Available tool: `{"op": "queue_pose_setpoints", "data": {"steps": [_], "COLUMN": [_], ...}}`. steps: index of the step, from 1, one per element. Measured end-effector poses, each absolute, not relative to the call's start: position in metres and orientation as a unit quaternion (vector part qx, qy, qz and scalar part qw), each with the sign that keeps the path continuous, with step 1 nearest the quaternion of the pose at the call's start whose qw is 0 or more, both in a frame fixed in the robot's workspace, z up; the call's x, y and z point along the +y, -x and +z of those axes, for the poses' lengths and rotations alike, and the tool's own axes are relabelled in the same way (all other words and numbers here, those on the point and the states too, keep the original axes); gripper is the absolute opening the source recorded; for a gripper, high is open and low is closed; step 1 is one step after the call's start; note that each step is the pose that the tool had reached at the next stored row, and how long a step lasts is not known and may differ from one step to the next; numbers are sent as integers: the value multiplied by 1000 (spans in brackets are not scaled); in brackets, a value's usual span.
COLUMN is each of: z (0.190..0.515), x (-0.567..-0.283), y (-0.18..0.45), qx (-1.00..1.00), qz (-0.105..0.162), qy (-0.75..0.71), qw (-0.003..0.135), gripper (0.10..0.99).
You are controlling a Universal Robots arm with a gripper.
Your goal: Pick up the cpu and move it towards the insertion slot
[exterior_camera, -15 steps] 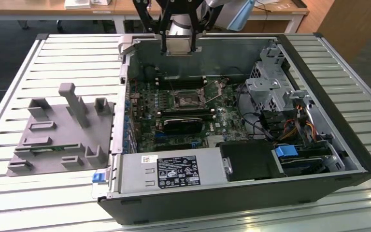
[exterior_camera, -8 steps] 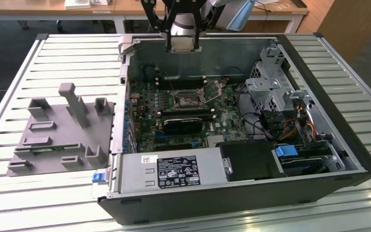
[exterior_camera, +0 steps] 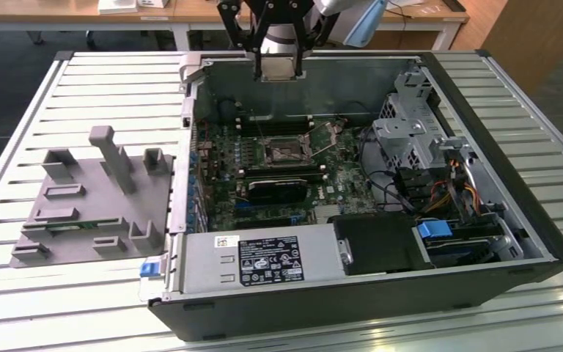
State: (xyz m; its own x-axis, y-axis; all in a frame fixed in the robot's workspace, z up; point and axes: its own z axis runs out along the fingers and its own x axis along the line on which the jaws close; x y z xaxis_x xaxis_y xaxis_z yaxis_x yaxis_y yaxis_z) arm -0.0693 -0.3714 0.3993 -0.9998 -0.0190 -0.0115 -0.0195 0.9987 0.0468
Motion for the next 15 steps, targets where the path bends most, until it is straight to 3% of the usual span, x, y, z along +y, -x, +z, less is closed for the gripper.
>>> {"op": "queue_pose_setpoints", "data": {"steps": [15], "z": [386], "x": [-345], "y": [32], "qx": [1000], "qz": [23], "qy": [10], "qw": [6], "gripper": [541]}}
